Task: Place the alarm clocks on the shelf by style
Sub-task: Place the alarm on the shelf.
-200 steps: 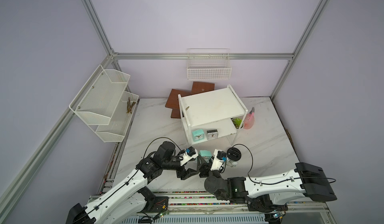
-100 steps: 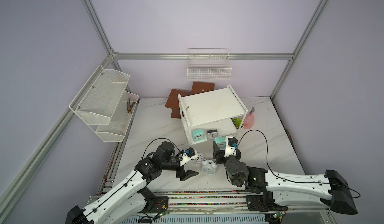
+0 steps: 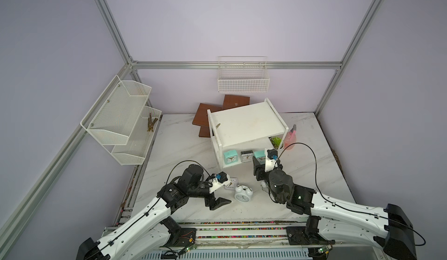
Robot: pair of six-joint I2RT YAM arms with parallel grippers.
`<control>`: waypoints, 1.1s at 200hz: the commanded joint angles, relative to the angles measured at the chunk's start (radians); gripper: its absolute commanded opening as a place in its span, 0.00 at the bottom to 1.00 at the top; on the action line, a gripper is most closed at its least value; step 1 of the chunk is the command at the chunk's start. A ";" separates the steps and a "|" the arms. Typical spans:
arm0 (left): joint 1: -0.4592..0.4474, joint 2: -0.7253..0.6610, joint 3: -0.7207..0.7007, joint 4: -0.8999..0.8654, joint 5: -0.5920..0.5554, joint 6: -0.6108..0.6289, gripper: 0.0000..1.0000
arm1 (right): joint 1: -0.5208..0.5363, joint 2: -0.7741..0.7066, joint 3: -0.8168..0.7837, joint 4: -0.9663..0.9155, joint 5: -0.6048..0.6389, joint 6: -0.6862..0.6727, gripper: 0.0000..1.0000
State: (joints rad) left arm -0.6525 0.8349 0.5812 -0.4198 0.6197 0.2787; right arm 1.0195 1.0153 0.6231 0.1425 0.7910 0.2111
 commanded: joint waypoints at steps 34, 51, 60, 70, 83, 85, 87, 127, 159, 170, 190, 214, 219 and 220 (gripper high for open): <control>0.004 -0.008 0.014 0.002 0.006 0.022 0.87 | -0.092 0.000 0.014 -0.008 -0.084 -0.024 0.47; 0.004 -0.012 0.013 0.002 0.004 0.024 0.87 | -0.117 0.015 0.013 0.016 -0.107 -0.036 0.47; 0.004 -0.013 0.012 0.000 0.003 0.024 0.87 | -0.131 0.024 0.012 0.029 -0.117 -0.043 0.47; 0.004 -0.017 0.011 0.000 0.003 0.026 0.87 | -0.151 0.033 0.010 0.042 -0.129 -0.046 0.47; 0.005 -0.021 0.011 -0.002 0.002 0.025 0.87 | -0.171 0.045 0.008 0.066 -0.144 -0.051 0.47; 0.004 -0.022 0.010 -0.002 0.001 0.025 0.87 | -0.175 0.047 0.006 0.070 -0.149 -0.051 0.47; 0.004 -0.022 0.010 -0.002 0.001 0.025 0.87 | -0.178 0.049 0.006 0.074 -0.154 -0.052 0.47; 0.007 -0.026 0.009 -0.005 0.002 0.027 0.88 | -0.210 0.095 -0.004 0.146 -0.209 -0.074 0.47; 0.007 -0.032 0.007 -0.006 0.000 0.030 0.89 | -0.222 0.101 -0.030 0.207 -0.229 -0.082 0.47; 0.005 -0.033 0.006 -0.007 0.002 0.030 0.89 | -0.224 0.104 -0.038 0.223 -0.230 -0.081 0.47; 0.007 -0.034 0.006 -0.008 0.002 0.031 0.89 | -0.226 0.113 -0.050 0.242 -0.235 -0.081 0.47; 0.008 -0.034 0.006 -0.008 0.002 0.033 0.89 | -0.228 0.127 -0.058 0.263 -0.236 -0.079 0.48; 0.007 -0.036 0.007 -0.007 0.002 0.033 0.89 | -0.229 0.131 -0.060 0.267 -0.236 -0.079 0.48; 0.008 -0.036 0.007 -0.008 0.002 0.033 0.89 | -0.229 0.132 -0.059 0.267 -0.237 -0.079 0.48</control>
State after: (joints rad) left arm -0.6502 0.8131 0.5812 -0.4351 0.6163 0.2916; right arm 0.7975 1.1347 0.5770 0.3347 0.5655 0.1440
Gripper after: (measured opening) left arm 0.892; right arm 0.653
